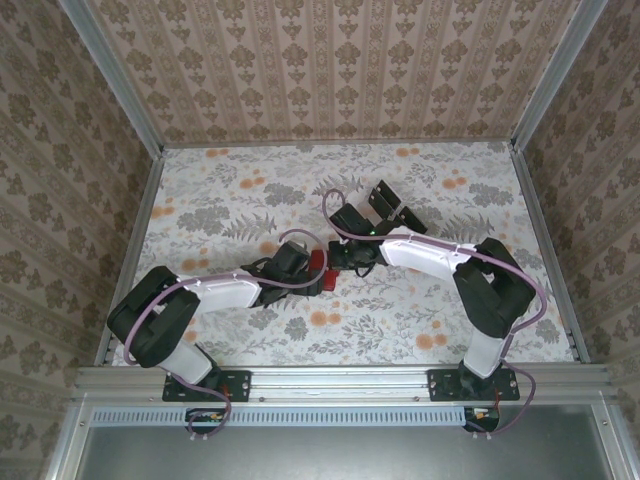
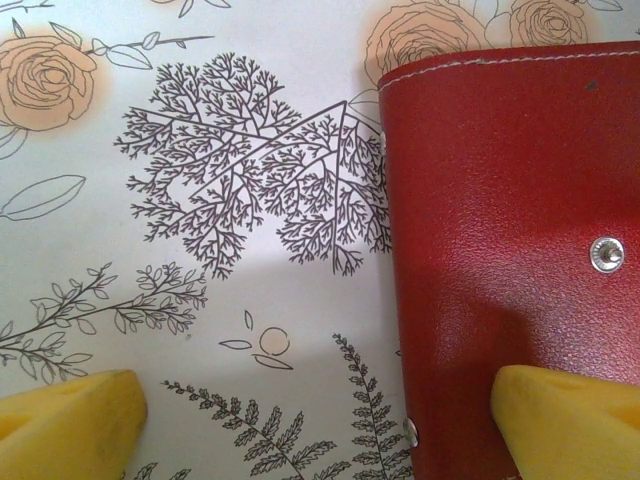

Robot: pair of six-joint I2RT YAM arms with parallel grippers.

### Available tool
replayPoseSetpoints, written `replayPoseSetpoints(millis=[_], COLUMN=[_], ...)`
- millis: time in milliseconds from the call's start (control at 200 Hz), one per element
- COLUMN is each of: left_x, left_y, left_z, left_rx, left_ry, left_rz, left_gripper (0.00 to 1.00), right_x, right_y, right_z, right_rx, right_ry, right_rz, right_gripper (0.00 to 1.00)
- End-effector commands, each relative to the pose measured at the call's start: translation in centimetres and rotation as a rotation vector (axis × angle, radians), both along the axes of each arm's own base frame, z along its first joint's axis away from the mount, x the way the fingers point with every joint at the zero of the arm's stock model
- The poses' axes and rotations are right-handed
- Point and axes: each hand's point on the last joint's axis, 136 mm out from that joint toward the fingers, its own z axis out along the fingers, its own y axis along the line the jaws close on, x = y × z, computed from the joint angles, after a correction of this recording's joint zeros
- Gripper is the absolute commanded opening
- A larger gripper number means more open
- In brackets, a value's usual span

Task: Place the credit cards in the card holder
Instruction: Close the button on the card holder.

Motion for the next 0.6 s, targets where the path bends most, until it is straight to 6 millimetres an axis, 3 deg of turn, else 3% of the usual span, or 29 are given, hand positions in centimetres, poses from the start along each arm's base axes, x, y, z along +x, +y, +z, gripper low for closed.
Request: replayPoseSetpoints(millis=[0, 595], left_x=[-5.7, -5.9], left_y=[2.0, 1.8], left_z=[-5.1, -5.3], left_rx=[0.088, 0.07], left_ry=[0.241, 0.241], left_rz=[-0.073, -0.08], left_gripper=[1.0, 1.0], right_x=[-0.2, -0.1], right_y=[1.0, 3.5], right_z=[1.6, -1.4], right_rx=[0.081, 0.112], right_ry=[-0.017, 0.061], right_rz=[0.005, 0.046], right_gripper=[0.0, 0.0])
